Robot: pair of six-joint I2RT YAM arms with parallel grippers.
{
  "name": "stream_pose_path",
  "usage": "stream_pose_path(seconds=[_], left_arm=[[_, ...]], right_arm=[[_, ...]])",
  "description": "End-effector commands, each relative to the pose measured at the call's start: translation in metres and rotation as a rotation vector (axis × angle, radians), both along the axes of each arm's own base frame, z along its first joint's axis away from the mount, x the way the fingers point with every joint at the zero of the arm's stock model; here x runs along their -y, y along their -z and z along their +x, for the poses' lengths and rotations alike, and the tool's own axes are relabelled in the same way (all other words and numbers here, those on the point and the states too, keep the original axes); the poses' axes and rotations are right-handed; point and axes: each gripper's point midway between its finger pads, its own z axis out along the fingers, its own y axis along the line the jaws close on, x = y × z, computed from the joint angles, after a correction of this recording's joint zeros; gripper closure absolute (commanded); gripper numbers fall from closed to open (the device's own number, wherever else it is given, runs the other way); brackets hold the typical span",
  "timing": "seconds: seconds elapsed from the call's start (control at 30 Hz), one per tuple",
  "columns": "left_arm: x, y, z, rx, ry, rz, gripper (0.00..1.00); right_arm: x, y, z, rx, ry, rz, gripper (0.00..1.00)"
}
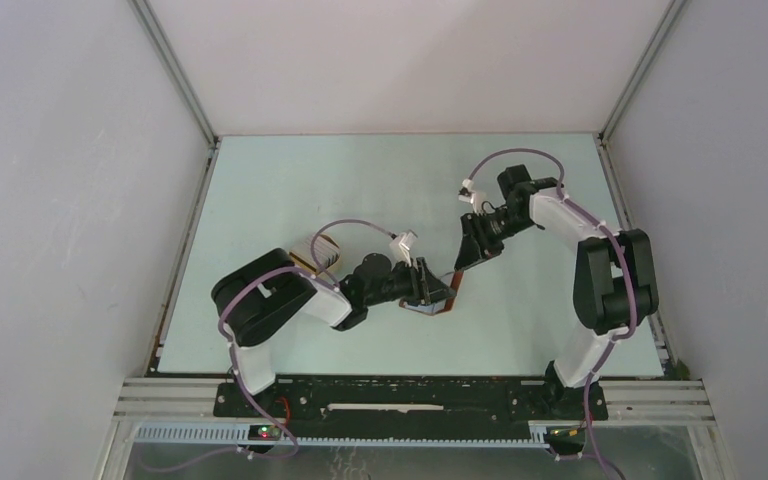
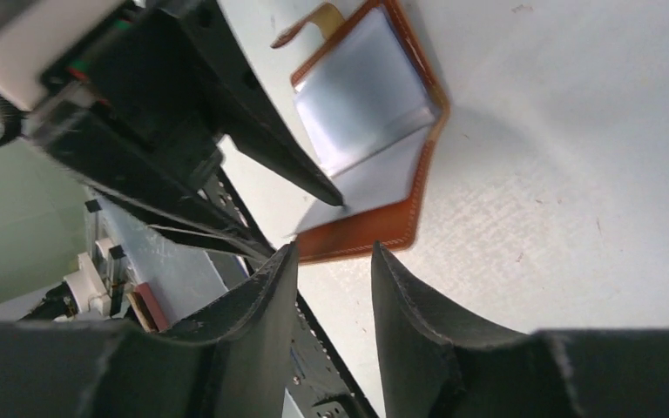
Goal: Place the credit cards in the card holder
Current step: Open the card holder at the center of the board.
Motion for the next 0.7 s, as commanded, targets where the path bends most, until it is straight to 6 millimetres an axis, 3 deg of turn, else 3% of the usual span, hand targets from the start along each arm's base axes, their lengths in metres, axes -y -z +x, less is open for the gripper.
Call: stream_pose_path(seconds=[0.0, 0.07, 0.23, 0.43, 0.67], left_arm=[[0.012, -0.017, 0.004, 0.013, 0.024, -0.067, 0.51], [0.013, -0.015, 0.004, 0.008, 0.026, -0.064, 0.54], [0.015, -0.010, 0.003, -0.016, 0.035, -0.061, 0.62], [0.017, -0.008, 0.003, -0.029, 0.041, -0.062, 0.63], [0.003, -0.011, 0.009, -0.010, 0.008, -0.057, 0.63]], right_arm=[[-0.014, -0.032, 0.004, 0.043, -0.003, 0.132, 0.59], [-0.018, -0.030, 0.004, 0.006, 0.004, 0.162, 0.68], [-0.023, -0.004, 0.000, -0.108, 0.005, 0.151, 0.86], [-0.029, 0.032, -0.011, -0.165, -0.040, 0.034, 0.87], [-0.008, 0.071, -0.010, -0.107, -0.076, -0.217, 0.89]])
